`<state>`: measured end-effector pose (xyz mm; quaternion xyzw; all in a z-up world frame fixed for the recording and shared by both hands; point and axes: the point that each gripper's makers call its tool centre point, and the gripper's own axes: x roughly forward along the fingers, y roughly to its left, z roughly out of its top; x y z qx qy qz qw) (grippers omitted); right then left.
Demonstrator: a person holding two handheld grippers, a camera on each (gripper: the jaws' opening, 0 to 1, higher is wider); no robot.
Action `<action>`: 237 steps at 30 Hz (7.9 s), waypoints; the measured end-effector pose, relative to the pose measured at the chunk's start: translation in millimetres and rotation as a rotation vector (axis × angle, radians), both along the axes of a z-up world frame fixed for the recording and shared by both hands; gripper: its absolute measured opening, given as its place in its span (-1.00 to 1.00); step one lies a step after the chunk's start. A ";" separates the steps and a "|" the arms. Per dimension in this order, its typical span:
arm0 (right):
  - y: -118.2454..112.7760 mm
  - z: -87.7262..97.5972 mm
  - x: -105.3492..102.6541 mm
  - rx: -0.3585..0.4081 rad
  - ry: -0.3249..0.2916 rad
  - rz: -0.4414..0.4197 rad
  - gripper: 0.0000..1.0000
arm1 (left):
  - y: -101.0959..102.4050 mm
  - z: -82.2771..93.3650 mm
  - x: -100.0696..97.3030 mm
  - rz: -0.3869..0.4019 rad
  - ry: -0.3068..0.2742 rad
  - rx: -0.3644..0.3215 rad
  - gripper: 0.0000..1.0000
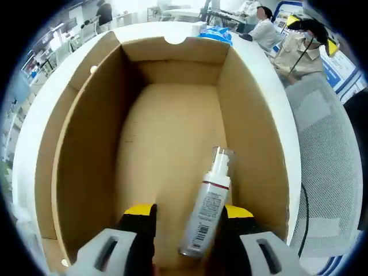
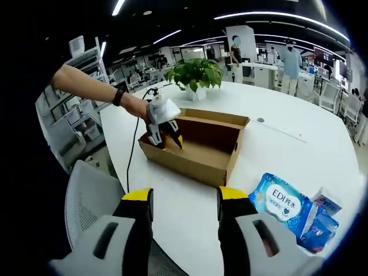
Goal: Operate the shoe box by opening the lid, removing the specified soft item, and placing it in the target area until the item is outside and the box remains undamaged.
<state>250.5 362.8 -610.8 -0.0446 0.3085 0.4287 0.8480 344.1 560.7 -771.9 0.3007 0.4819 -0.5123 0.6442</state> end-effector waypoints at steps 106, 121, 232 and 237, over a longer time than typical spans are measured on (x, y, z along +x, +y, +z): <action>32.6 41.4 -5.9 -0.102 -0.276 0.370 -0.64 | -169.1 183.3 -100.3 -0.555 -0.170 -0.433 -0.61; 33.0 35.4 -11.5 -0.113 -0.228 0.366 -0.65 | -170.9 173.5 -105.8 -0.535 -0.139 -0.435 -0.59; -192.3 -87.7 191.6 -0.726 -0.022 0.639 -0.65 | -37.7 129.4 -125.5 0.814 -0.250 -0.539 -0.34; -194.0 -90.3 193.4 -0.737 -0.022 0.646 -0.65 | -36.0 130.6 -126.3 0.821 -0.252 -0.537 -0.34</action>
